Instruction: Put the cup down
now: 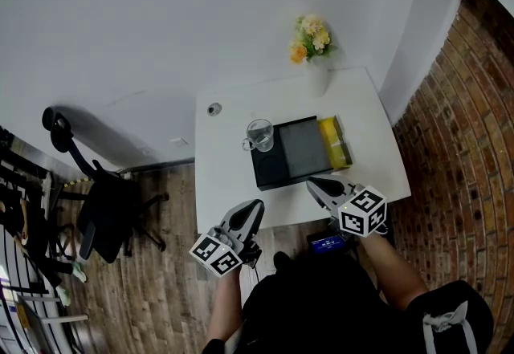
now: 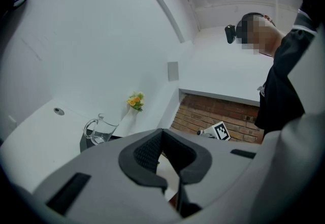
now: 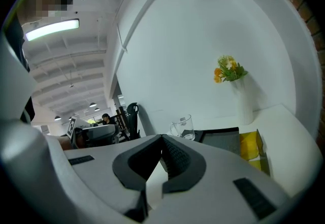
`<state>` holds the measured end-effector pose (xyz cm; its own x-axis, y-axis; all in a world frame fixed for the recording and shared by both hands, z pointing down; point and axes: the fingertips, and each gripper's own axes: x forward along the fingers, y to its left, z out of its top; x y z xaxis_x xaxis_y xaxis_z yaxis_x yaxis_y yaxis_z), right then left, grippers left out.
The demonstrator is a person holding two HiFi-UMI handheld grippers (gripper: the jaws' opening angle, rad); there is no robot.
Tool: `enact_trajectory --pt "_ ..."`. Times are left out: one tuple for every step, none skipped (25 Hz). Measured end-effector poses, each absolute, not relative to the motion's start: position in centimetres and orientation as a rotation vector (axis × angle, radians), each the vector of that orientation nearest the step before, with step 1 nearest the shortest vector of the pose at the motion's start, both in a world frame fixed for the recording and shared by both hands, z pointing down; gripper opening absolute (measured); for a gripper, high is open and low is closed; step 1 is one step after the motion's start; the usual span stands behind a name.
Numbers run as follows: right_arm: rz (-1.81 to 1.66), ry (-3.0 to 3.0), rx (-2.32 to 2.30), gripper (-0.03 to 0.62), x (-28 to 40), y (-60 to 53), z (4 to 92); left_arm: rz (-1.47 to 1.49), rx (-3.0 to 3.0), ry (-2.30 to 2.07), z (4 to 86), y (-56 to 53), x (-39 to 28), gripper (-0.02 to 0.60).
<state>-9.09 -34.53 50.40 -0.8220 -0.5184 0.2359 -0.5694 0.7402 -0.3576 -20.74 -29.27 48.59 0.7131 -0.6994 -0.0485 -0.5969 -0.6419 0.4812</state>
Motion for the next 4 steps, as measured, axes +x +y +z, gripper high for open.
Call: enact_trajectory --pt "0.628 -2.813 0.885 0.014 -9.1 -34.5 50.47 -0.32 2.482 -0.998 48.62 -29.27 -20.77 0.008" --pt "0.621 -2.81 0.886 0.013 -9.1 -34.48 50.54 -0.32 2.481 -1.0 48.64 -29.27 -20.8 0.008" --pt "0.617 -2.809 0.887 0.014 -9.1 -34.46 50.59 -0.321 2.48 -1.001 48.64 -29.27 -20.82 0.008" --pt "0.615 -2.808 0.887 0.014 -9.11 -34.45 50.64 -0.322 2.48 -1.003 48.64 -29.27 -20.84 0.008"
